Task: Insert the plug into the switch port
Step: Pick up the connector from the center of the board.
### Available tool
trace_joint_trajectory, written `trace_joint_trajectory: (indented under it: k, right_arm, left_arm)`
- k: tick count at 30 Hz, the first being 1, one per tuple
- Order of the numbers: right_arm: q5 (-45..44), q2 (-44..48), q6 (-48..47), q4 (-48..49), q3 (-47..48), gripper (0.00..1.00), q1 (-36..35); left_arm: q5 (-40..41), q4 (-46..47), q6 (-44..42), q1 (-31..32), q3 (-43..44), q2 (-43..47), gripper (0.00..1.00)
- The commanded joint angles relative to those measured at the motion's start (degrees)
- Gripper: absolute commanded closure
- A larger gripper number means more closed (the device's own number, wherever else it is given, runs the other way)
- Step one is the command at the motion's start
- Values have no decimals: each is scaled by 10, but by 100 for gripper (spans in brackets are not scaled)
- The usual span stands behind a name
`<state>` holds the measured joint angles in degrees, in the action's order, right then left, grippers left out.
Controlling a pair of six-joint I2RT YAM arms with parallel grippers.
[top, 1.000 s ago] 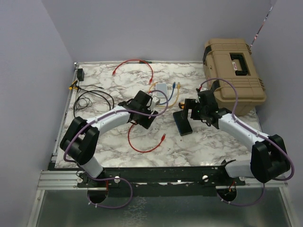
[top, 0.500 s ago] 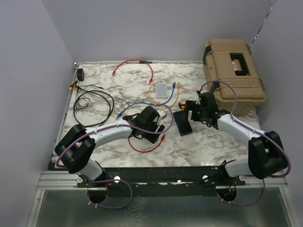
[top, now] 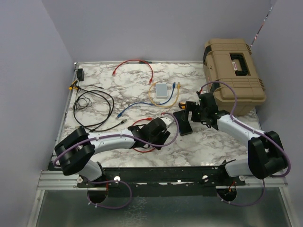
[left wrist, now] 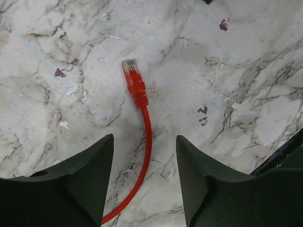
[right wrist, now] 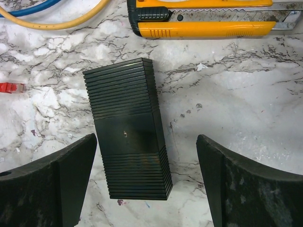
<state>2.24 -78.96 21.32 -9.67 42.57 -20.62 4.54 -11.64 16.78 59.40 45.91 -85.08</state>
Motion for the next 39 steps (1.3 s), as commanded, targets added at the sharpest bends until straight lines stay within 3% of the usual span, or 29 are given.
trace_joint_trajectory:
  k: [1,12,18,25,33,39]
  right_arm:
    - [9,7,-9,6,-3,11,2]
    - [12,-6,0,1,0,11,2]
    - [15,12,3,-5,0,12,2]
    - [56,65,18,-14,-4,12,2]
    - [145,117,156,5,-7,16,-10]
    - [134,109,231,3,6,20,-44]
  left_arm:
    - [38,36,8,0,-4,-14,46]
    - [64,76,8,18,-22,-69,59]
    - [57,114,6,21,-37,-72,80]
    - [100,126,-17,20,-44,2,100]
    - [172,156,-67,23,-59,66,100]
    - [231,215,-114,40,-78,100,100]
